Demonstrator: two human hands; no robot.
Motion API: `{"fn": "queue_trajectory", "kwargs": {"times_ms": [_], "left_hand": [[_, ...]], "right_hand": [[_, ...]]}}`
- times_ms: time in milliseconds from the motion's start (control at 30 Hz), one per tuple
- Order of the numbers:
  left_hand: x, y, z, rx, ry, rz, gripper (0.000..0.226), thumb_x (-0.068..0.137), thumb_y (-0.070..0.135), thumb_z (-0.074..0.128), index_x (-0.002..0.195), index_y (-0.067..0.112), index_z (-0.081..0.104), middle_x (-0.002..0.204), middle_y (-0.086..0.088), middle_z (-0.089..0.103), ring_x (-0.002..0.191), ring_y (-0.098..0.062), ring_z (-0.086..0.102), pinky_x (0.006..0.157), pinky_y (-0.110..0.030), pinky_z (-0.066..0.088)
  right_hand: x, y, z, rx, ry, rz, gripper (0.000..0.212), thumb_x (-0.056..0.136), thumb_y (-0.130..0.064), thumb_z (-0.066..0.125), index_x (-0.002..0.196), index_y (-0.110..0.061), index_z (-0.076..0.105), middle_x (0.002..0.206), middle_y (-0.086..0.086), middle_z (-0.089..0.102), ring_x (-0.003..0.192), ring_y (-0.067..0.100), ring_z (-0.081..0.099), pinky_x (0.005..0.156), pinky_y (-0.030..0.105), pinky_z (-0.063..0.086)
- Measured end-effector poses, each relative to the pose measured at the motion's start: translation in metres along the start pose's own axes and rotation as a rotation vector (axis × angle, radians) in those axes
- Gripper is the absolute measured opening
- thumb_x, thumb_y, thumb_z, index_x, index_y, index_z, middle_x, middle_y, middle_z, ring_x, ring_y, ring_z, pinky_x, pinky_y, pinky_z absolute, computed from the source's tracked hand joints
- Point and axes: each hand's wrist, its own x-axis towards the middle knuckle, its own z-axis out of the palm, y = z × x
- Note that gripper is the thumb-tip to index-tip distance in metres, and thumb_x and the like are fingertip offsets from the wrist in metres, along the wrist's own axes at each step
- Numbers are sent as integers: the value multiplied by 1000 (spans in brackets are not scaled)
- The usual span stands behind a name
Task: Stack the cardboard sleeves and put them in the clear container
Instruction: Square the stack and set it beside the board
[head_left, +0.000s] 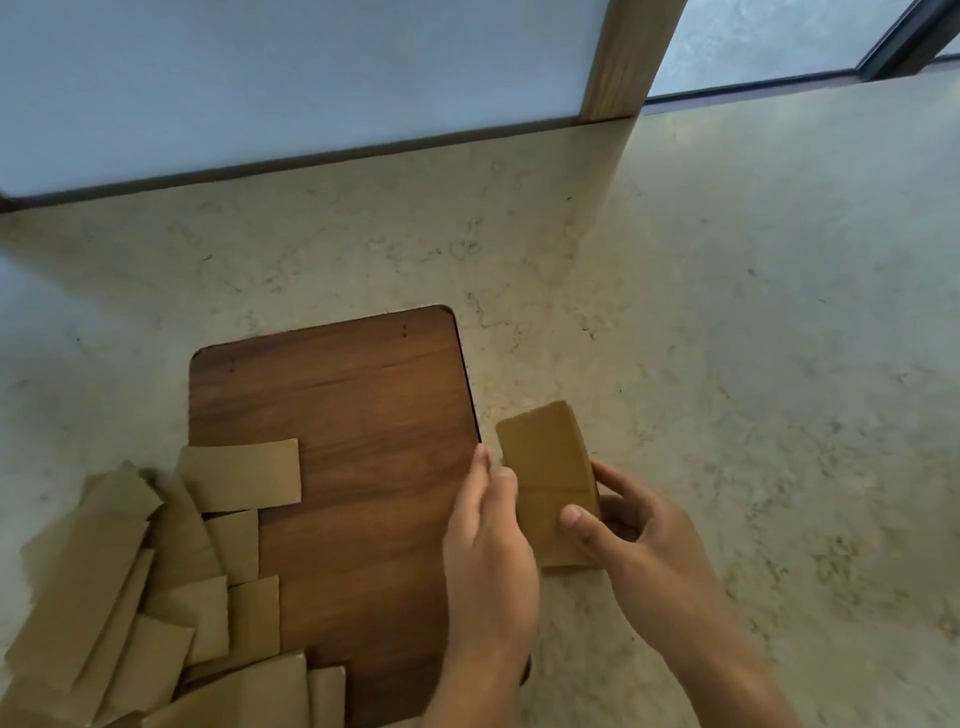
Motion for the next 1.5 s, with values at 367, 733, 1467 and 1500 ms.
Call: {"fn": "queue_trajectory", "kwargs": {"times_ms": [367, 733, 1467, 1500], "left_hand": [[-15, -16, 27, 19, 25, 2, 43, 110, 26, 50, 151, 38, 53, 131, 21, 70, 121, 2, 64, 109, -35, 49], [-18, -15, 36, 80, -27, 5, 52, 109, 38, 47, 160, 41, 38, 137, 29, 60, 123, 13, 57, 109, -23, 43], [-21, -12, 21, 169, -66, 92, 66, 110, 44, 43, 167, 37, 10, 172, 22, 19, 155, 6, 16, 129, -30, 17], [-22, -10, 15, 159, -69, 98, 65, 110, 45, 44, 167, 37, 12, 171, 22, 20, 155, 5, 17, 130, -31, 18]], "right_hand": [[-9, 3, 6, -270, 107, -115, 30, 91, -29, 76, 105, -52, 64, 98, -20, 76, 91, -5, 69, 76, 13, 54], [-8, 4, 14, -385, 92, -56, 19, 89, -54, 49, 101, -47, 62, 106, -16, 49, 101, 0, 47, 81, 19, 45], [-8, 16, 21, -372, 251, -30, 83, 85, -64, 42, 156, -21, 42, 128, -6, 40, 126, 12, 39, 103, 33, 45], [-12, 12, 22, -400, 290, -62, 84, 85, -60, 41, 157, -18, 40, 130, -6, 37, 126, 10, 34, 109, 39, 43]]}}
